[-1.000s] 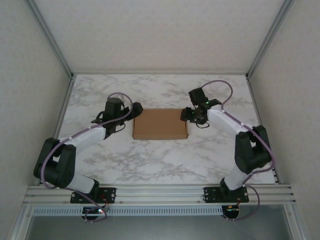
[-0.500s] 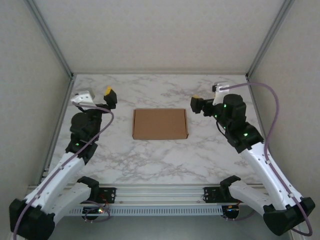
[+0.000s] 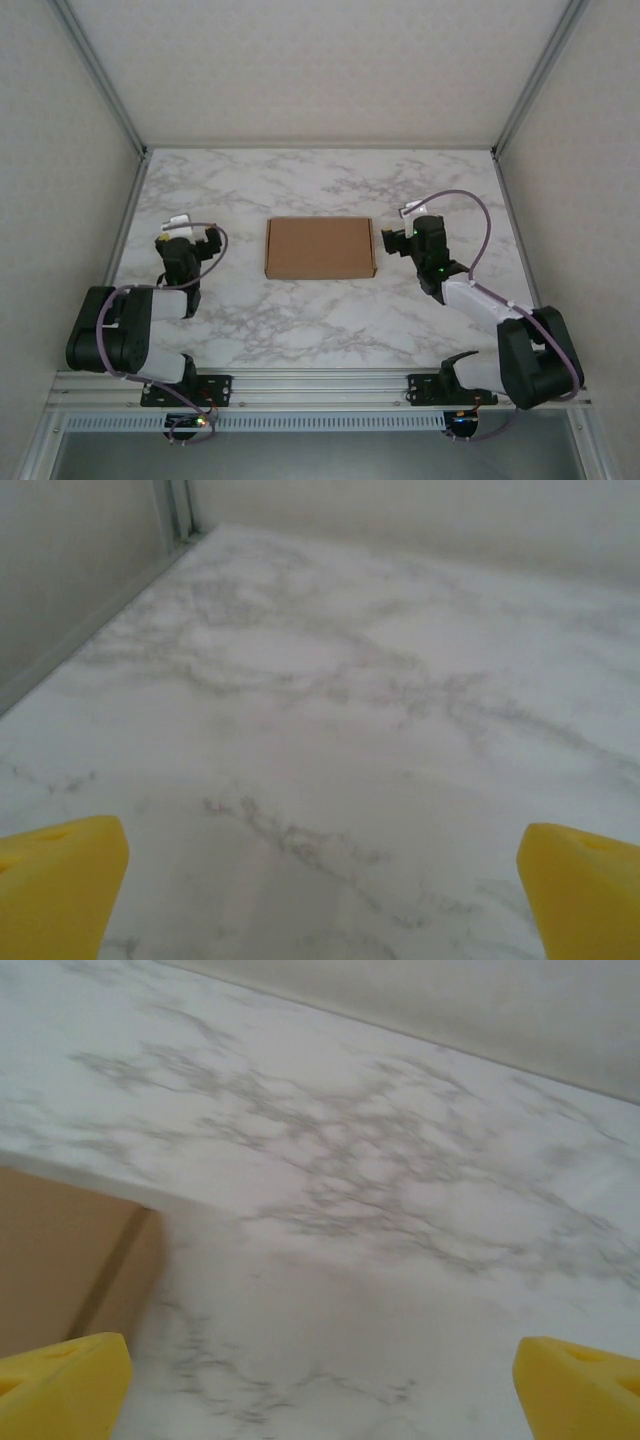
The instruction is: Fold the paper box
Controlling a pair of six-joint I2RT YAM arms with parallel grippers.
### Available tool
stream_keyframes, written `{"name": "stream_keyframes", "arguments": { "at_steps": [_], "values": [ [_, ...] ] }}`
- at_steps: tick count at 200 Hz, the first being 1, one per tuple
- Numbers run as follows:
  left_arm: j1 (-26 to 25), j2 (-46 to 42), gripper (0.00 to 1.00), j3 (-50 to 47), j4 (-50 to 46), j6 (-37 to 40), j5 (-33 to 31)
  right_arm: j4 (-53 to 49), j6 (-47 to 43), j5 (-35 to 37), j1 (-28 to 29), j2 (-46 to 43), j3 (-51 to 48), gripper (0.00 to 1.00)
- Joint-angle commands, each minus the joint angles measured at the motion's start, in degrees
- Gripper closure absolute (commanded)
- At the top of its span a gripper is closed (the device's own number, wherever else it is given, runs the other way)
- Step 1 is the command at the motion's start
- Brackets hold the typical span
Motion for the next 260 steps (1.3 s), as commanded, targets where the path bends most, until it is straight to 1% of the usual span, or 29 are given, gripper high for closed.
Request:
{"name": "stream_keyframes", "arguments": {
  "at_steps": [1, 4, 9, 14, 18, 21, 24, 29, 33, 39, 46, 50, 54, 60, 68, 77, 260],
  "values": [
    [1.9, 4.9, 0.01, -6.8, 24.2, -2.6, 1.4, 12.2, 4.0, 2.5, -5.9, 3.3, -4.1, 0.01],
    [2.0, 4.3, 0.01, -6.9, 23.4, -2.8, 1.7, 13.3, 4.6, 1.9, -6.7, 3.9, -4.6, 0.01],
    [2.0, 2.9, 0.01, -6.1, 19.4, -2.4, 2.9, 15.9, 5.4, 0.4, -8.0, 5.0, -5.8, 0.01],
    [1.8, 3.9, 0.01, -5.2, 19.5, -1.4, 4.5, 19.8, 5.6, -1.7, -9.3, 6.2, -6.7, 0.01],
    [1.6, 4.6, 0.01, -4.1, 19.0, -0.6, 5.6, 19.3, 5.4, -2.7, -10.0, 6.4, -6.7, 0.01],
    [1.4, 4.1, 0.01, -3.6, 16.6, -0.4, 5.5, 19.2, 5.2, -4.1, -10.5, 6.4, -6.7, 0.01],
    [1.5, 3.5, 0.01, -3.5, 15.1, -0.8, 5.6, 20.3, 5.2, -7.0, -11.4, 6.7, -7.7, 0.01],
    [1.7, 4.2, 0.01, -3.6, 16.5, -1.1, 5.4, 22.7, 4.8, -10.8, -12.5, 7.7, -9.3, 0.01],
    [1.7, 4.5, 0.01, -3.7, 17.3, -1.1, 5.2, 25.0, 4.7, -12.4, -13.0, 8.7, -10.0, 0.01],
    [1.7, 3.7, 0.01, -3.3, 15.0, -1.1, 5.4, 28.4, 5.1, -13.7, -13.8, 10.7, -11.1, 0.01],
    [1.7, 4.2, 0.01, -3.6, 16.9, -1.1, 5.1, 34.6, 5.7, -14.8, -14.6, 13.5, -12.7, 0.01],
    [1.6, 4.1, 0.01, -3.6, 16.3, -1.0, 5.1, 37.2, 5.8, -14.8, -14.7, 14.7, -13.3, 0.01],
    [1.5, 3.8, 0.01, -3.2, 15.1, -0.9, 4.9, 35.1, 5.8, -14.7, -14.7, 14.1, -13.1, 0.01],
    [1.5, 4.1, 0.01, -3.5, 16.4, -0.9, 4.7, 29.6, 5.7, -15.5, -14.9, 13.1, -11.3, 0.01],
    [1.4, 3.9, 0.01, -3.4, 15.4, -0.9, 4.7, 29.8, 7.0, -16.6, -16.1, 13.9, -10.4, 0.01],
    [1.4, 4.0, 0.01, -3.4, 15.9, -0.9, 4.7, 26.6, 8.7, -15.1, -17.0, 13.8, -8.9, 0.01],
    [1.8, 3.9, 0.01, -3.5, 15.9, -1.2, 5.3, 27.2, 8.3, -13.6, -16.4, 13.7, -9.1, 0.01]
  ]
}}
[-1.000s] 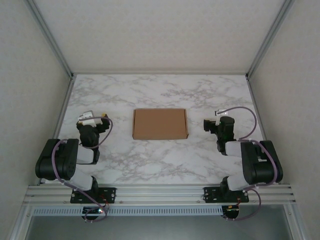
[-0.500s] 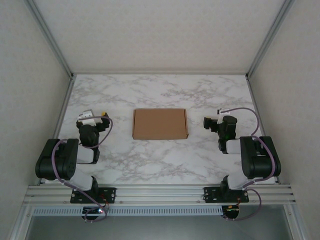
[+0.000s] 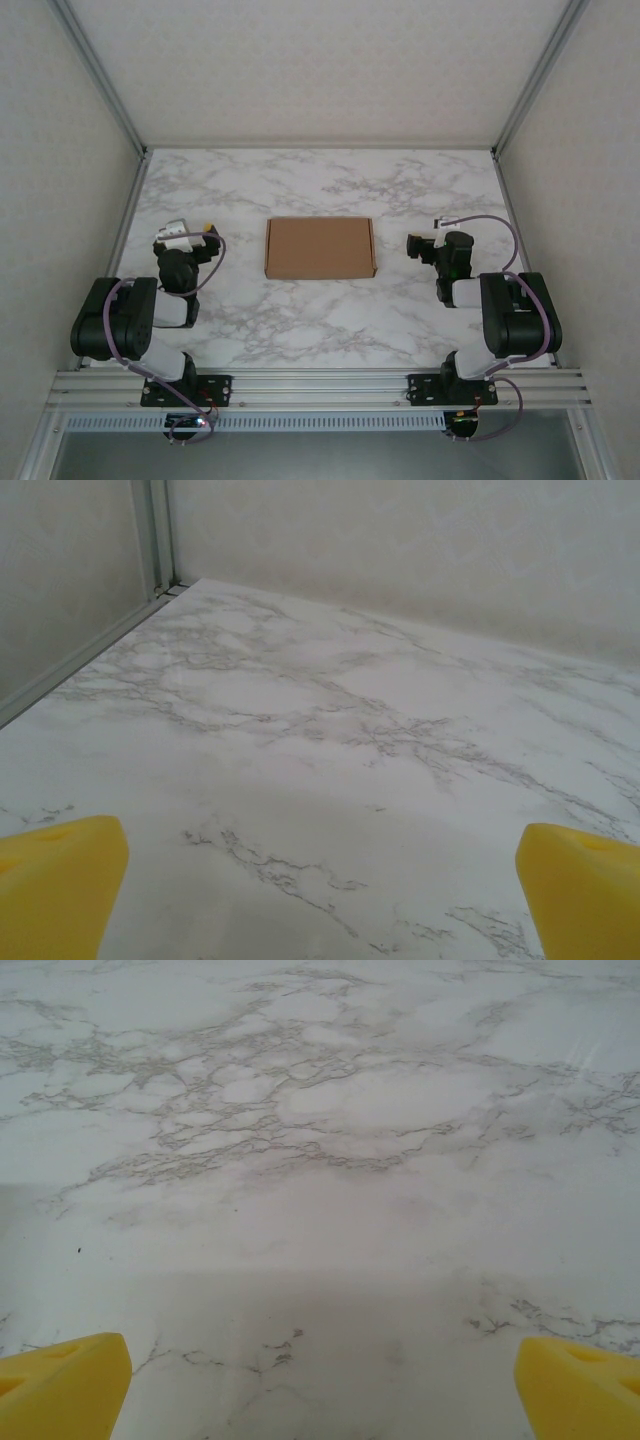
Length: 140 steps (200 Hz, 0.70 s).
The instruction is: Fold the paper box
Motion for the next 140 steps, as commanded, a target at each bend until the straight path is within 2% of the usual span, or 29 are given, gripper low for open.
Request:
{"name": "stream_keyframes", "arguments": {
  "at_steps": [1, 140],
  "values": [
    [0.3, 0.1, 0.01, 0.6, 2.1, -0.4, 0.5, 1.9, 0.1, 0.5, 0.3, -0.2, 0.8, 0.01],
    [0.2, 0.1, 0.01, 0.8, 1.8, -0.3, 0.3, 1.9, 0.1, 0.5, 0.3, -0.2, 0.8, 0.01]
  ]
}}
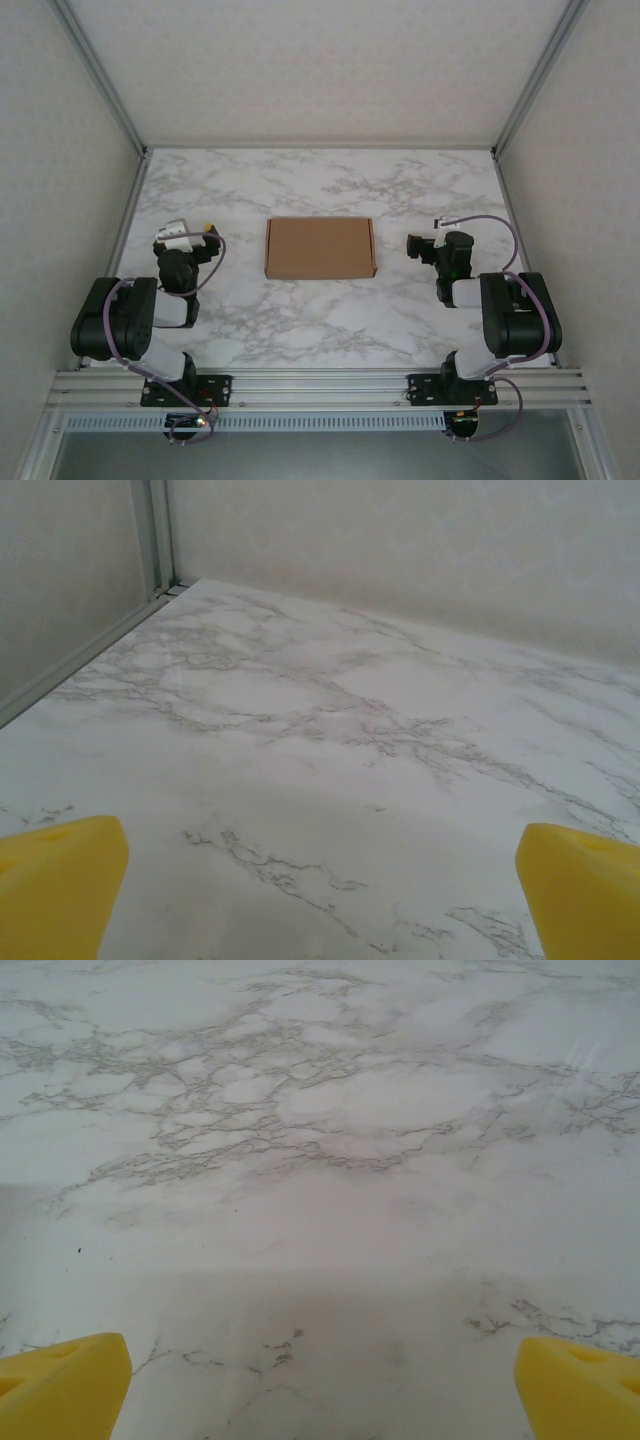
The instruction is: Fold the paper box
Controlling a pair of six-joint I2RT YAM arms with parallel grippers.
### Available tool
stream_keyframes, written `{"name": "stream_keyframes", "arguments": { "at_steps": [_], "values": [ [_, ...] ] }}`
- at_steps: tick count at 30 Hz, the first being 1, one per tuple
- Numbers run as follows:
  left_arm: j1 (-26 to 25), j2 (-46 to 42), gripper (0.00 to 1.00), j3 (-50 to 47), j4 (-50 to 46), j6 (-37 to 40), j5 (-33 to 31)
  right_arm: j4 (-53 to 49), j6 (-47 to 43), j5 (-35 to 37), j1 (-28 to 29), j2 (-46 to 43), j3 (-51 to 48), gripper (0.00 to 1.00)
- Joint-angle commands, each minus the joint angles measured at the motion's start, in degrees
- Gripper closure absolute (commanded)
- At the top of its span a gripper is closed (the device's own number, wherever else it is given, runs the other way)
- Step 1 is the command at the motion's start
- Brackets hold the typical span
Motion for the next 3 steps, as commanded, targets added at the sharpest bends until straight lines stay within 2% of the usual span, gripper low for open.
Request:
{"name": "stream_keyframes", "arguments": {
  "at_steps": [1, 3],
  "values": [
    [0.2, 0.1, 0.01, 0.8, 1.8, -0.3, 0.3, 1.9, 0.1, 0.5, 0.3, -0.2, 0.8, 0.01],
    [0.2, 0.0, 0.01, 0.6, 2.0, -0.3, 0.3, 1.9, 0.1, 0.4, 0.3, -0.2, 0.7, 0.01]
  ]
}}
